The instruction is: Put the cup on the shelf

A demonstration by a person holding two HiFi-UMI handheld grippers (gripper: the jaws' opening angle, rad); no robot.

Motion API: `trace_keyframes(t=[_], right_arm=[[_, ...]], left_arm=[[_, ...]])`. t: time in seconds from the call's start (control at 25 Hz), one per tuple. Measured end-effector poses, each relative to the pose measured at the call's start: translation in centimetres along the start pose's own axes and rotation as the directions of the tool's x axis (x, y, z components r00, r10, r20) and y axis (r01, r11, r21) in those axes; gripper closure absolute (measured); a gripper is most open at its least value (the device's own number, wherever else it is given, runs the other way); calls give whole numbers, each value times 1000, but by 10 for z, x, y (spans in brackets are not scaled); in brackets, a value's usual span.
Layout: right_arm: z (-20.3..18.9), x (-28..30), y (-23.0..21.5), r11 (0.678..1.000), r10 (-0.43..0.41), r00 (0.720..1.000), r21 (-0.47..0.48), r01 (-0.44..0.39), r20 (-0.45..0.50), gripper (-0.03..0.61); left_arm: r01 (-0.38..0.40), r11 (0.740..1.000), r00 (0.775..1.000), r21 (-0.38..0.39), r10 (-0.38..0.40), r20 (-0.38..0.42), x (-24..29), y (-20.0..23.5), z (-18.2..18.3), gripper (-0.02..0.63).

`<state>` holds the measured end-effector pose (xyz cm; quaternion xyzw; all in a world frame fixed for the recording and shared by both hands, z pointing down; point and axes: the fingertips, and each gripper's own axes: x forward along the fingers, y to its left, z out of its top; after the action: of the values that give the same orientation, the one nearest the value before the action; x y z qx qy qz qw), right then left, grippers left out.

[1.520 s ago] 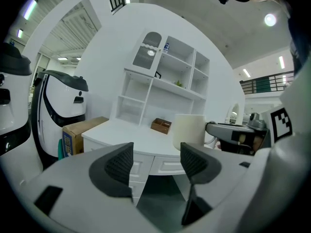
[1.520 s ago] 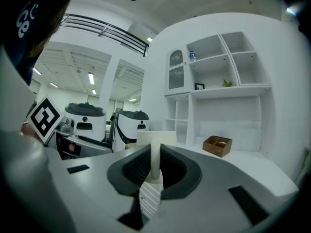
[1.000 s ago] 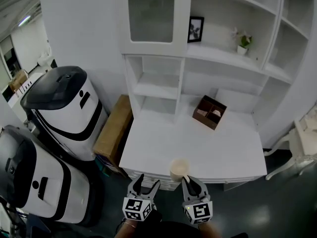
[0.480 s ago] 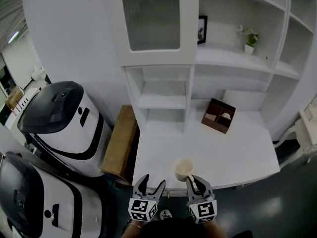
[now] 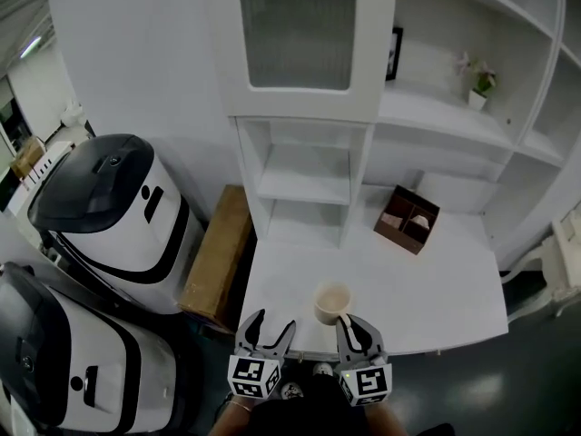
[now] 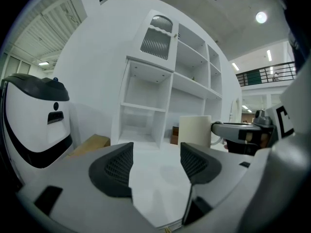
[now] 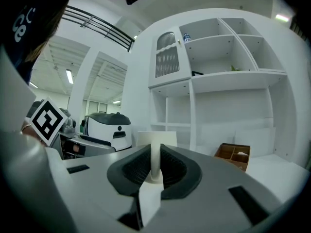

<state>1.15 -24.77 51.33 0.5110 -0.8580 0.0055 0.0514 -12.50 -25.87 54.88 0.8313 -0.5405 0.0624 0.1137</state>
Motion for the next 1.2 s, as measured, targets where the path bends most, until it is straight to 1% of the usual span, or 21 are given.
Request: trace_keyframes(t=[0.16, 0.32, 0.36, 0.44, 0.56, 0.76, 0.96, 1.2], right_arm=[[13, 16, -10, 999, 32, 999, -10, -32, 5, 531], [33, 35, -20, 996, 83, 996, 25, -84, 34, 531], [40, 40, -22, 995, 98, 994, 22, -100, 48, 531], [54, 50, -23, 992, 127, 989, -22, -125, 74, 531], [75, 65, -28, 986, 158, 981, -74, -151, 108, 531], [105, 90, -34, 979, 195, 965, -98, -180, 173, 531], [133, 116, -40, 975, 205, 954, -130, -180, 218, 531], [163, 146, -50, 976, 210, 943, -115, -186, 257, 531]], left_arm=[[-50, 999, 999, -10, 50, 16, 6, 10, 12, 314], [-85, 995, 995, -52, 87, 39, 15, 14, 25, 314], [-95, 993, 994, -66, 99, 47, 17, 17, 29, 314], [-119, 990, 990, -78, 124, 61, 20, 24, 36, 314], [-156, 985, 984, -77, 161, 69, 24, 31, 45, 314], [-181, 978, 980, -104, 188, 66, 30, 41, 53, 314], [-194, 976, 976, -96, 202, 77, 35, 46, 60, 314], [-222, 971, 968, -92, 230, 99, 42, 56, 72, 314]])
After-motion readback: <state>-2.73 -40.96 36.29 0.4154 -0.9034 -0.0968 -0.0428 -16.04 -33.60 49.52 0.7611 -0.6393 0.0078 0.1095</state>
